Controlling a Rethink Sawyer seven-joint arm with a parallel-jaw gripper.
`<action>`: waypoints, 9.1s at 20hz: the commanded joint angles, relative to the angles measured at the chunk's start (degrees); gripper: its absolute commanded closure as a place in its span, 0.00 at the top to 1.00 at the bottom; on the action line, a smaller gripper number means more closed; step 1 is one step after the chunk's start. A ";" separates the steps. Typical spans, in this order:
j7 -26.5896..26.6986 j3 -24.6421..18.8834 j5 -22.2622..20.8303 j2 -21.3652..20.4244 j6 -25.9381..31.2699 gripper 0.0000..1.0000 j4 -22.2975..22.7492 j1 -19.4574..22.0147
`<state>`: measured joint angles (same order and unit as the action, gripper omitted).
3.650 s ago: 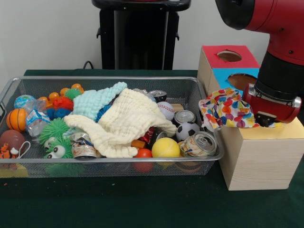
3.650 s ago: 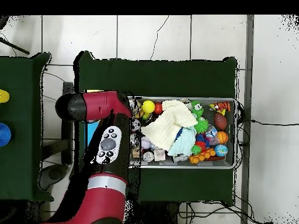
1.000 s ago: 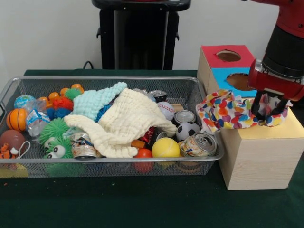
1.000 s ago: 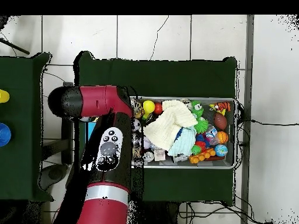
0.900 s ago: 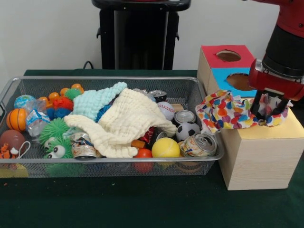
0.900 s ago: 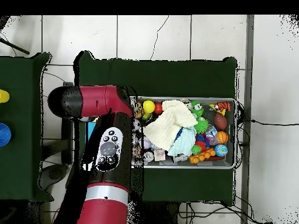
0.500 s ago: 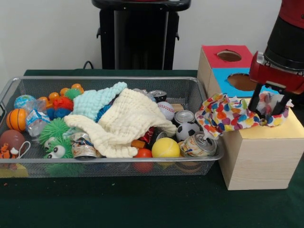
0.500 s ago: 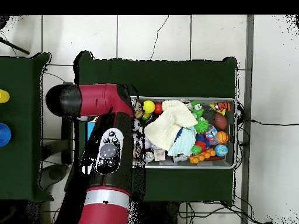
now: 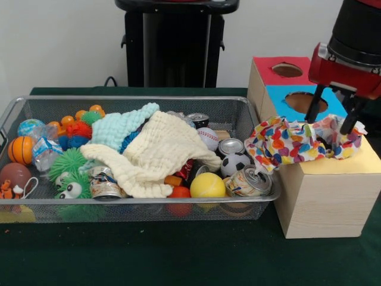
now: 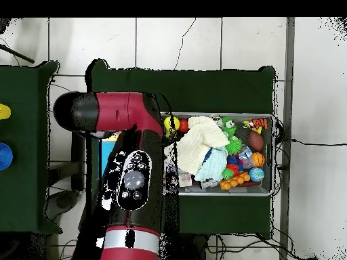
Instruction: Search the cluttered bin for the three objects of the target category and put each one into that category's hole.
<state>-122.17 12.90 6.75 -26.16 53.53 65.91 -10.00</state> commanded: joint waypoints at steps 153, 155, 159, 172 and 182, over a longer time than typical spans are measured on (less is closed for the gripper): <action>-54.58 13.36 18.01 16.82 22.61 1.00 -12.00 2.64; -54.45 13.41 17.83 16.61 22.03 1.00 -11.51 2.60; -54.68 13.15 18.08 16.54 20.91 1.00 -10.64 2.33; -52.79 13.07 17.22 16.46 16.60 1.00 -8.19 1.99; -52.54 12.64 17.30 17.05 14.96 1.00 -7.45 1.77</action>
<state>-159.51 27.99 22.98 -10.51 73.24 51.70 -8.22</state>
